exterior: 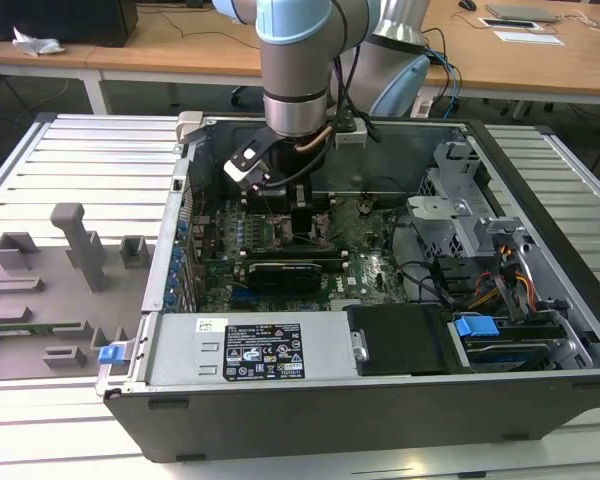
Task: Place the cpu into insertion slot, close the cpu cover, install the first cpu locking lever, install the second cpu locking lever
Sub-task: 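Place the cpu into insertion slot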
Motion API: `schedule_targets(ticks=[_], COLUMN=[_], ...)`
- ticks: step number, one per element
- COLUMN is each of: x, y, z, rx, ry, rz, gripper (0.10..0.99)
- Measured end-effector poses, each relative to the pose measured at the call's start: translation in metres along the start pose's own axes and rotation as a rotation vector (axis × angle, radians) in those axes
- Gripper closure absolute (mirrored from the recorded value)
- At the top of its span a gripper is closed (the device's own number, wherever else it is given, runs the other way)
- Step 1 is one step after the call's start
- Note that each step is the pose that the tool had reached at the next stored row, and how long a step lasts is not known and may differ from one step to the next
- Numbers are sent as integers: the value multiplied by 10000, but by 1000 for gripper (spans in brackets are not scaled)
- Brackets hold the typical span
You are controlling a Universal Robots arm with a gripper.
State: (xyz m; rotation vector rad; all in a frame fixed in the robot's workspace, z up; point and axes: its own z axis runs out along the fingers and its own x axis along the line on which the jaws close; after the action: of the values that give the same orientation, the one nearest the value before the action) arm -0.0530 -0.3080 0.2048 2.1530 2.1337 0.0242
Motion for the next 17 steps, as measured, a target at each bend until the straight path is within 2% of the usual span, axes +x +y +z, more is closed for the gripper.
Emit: schedule_targets(ticks=[9,10,11,12,13,16,17], x=[-1,-1,-1,-1,-1,-1,-1], y=[2,2,2,2,2,2,2], z=[-17,-17,-17,-18,-18,-19,-19], rx=[0,0,0,-1,0,0,0], ry=[1,1,1,1,0,1,1], rz=[0,0,0,0,0,0,0], gripper=[486,553,553,675,675,855,855])
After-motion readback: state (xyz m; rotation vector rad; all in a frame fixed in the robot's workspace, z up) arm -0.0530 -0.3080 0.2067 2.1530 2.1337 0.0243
